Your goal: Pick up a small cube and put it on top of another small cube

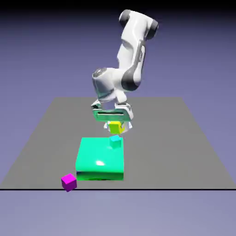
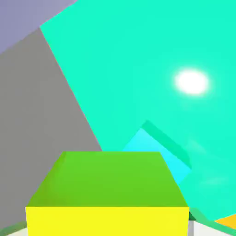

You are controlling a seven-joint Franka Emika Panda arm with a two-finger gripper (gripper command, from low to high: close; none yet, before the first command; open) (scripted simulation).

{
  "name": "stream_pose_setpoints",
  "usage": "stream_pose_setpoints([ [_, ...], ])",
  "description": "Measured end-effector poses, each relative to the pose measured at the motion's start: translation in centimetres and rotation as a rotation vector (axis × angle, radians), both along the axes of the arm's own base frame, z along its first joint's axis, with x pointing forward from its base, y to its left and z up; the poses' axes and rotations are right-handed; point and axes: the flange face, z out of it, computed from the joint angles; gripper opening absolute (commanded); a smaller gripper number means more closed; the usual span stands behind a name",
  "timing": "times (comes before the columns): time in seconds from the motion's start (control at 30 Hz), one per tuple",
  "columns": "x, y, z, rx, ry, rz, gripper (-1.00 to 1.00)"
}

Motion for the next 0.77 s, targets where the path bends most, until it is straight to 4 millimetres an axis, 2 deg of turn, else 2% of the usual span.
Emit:
stream_pose_setpoints([
  [0.13, -3.6, -0.4, -2.5, -0.072, 0.049, 0.077, -1.00],
  [0.23, -6.9, -2.2, -4.7, -0.129, 0.117, 0.085, -1.00],
  [0.3, -7.0, -2.3, -4.8, -0.130, 0.119, 0.084, -1.00],
  [0.67, -7.8, -2.1, -11.3, -0.131, 0.120, 0.084, -1.00],
  [0.7, -7.9, -2.0, -11.7, -0.130, 0.119, 0.084, 1.00],
  [0.77, -7.9, -2.0, -11.7, -0.132, 0.121, 0.084, 1.00],
])
